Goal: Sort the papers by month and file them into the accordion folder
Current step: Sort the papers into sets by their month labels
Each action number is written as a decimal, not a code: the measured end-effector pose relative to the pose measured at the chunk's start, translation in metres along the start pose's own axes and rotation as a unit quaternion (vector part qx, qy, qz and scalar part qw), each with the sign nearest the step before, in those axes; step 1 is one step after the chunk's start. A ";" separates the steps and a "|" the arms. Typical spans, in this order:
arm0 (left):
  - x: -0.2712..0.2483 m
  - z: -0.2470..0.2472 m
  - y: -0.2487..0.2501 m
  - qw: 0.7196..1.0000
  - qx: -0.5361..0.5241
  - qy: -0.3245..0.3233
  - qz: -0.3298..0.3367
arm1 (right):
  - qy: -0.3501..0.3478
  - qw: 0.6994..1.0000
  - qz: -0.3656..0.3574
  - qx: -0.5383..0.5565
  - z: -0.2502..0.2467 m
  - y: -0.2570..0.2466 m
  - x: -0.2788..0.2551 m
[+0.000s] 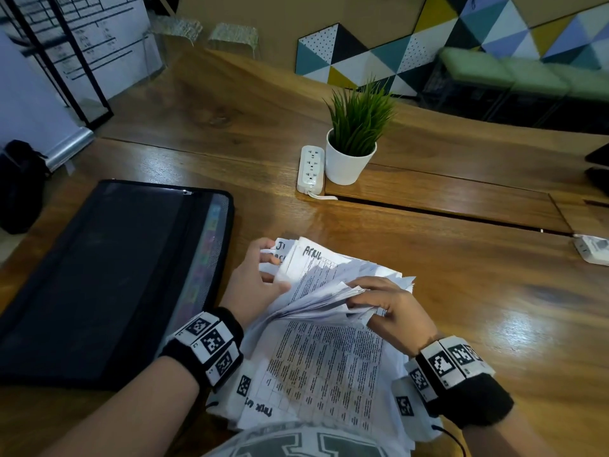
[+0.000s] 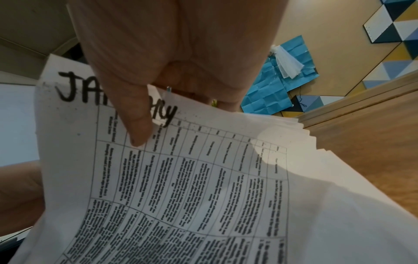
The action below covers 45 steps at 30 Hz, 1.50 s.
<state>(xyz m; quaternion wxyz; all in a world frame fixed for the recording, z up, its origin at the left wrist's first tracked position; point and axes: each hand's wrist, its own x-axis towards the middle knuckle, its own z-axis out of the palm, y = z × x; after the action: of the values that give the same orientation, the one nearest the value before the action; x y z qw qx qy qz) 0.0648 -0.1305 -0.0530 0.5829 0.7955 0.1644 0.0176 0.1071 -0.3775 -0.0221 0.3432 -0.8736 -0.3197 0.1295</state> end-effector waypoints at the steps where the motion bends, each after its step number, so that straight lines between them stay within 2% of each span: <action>1: -0.001 0.000 0.000 1.000 0.011 -0.001 0.012 | -0.003 1.000 0.005 -0.003 0.000 0.000 0.000; 4: -0.003 0.001 -0.001 0.999 0.030 -0.006 0.019 | -0.019 0.999 0.025 -0.009 -0.001 -0.001 0.000; 8: -0.002 0.003 -0.005 1.000 0.016 -0.012 -0.016 | -0.024 0.999 0.033 -0.001 -0.004 -0.007 0.002; 13: -0.001 -0.002 -0.009 0.988 0.056 -0.126 -0.077 | -0.032 0.999 0.000 -0.025 -0.011 -0.010 0.015; 17: 0.012 -0.015 -0.004 0.983 0.130 -0.114 -0.061 | -0.067 0.996 -0.028 -0.054 -0.015 -0.011 0.034; 22: 0.020 -0.024 -0.012 0.994 0.072 -0.002 -0.083 | -0.113 0.989 0.026 -0.087 -0.022 -0.021 0.052; 26: 0.009 -0.028 -0.011 0.988 0.065 -0.091 -0.107 | -0.149 0.983 0.065 -0.088 -0.023 -0.029 0.067; 27: 0.008 -0.030 -0.011 0.988 0.074 -0.086 -0.107 | -0.156 0.982 0.064 -0.084 -0.022 -0.029 0.070; 31: 0.013 -0.056 -0.005 0.994 0.058 0.023 -0.086 | -0.169 0.980 0.058 -0.087 -0.011 -0.018 0.081; 37: 0.011 -0.127 0.032 0.982 0.084 0.160 -0.044 | -0.172 0.974 0.055 -0.137 0.001 -0.008 0.096; 42: 0.008 -0.177 0.057 0.968 0.042 0.245 -0.026 | -0.115 0.977 0.068 -0.167 -0.001 -0.005 0.098; 45: 0.006 -0.195 0.059 0.968 0.009 0.250 -0.025 | -0.112 0.980 0.084 -0.144 -0.019 -0.017 0.084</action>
<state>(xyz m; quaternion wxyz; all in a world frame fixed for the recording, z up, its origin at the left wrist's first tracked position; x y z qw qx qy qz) 0.0423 0.0354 0.0633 0.5161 0.7668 0.3253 0.1998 0.1719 -0.3233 0.0022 0.1636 -0.9175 -0.2968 0.2080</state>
